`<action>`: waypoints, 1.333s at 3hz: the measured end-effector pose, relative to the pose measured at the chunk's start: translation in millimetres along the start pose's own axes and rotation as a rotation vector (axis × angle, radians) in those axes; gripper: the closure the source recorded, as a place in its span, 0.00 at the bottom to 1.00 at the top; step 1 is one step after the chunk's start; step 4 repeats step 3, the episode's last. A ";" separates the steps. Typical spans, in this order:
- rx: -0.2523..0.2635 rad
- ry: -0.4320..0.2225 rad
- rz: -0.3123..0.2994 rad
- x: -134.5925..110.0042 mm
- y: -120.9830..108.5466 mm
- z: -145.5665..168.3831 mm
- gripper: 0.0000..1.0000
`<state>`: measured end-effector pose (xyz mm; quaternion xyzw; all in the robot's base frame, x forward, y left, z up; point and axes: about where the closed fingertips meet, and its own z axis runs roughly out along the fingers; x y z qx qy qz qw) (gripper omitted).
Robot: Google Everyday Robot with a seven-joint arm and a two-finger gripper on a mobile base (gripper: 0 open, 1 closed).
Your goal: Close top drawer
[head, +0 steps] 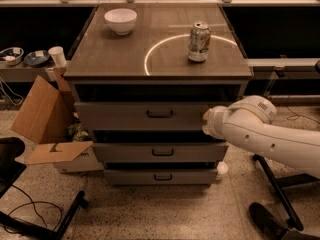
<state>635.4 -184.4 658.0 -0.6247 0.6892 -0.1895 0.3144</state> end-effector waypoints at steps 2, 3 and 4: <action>-0.068 0.141 -0.063 15.7 -17.8 -151.2 1.00; -0.129 0.167 -0.117 9.6 -38.3 -250.6 1.00; -0.129 0.167 -0.117 9.6 -38.3 -250.6 1.00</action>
Offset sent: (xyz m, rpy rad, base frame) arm -0.3196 -0.1297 0.1858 -0.5272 0.8576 0.0303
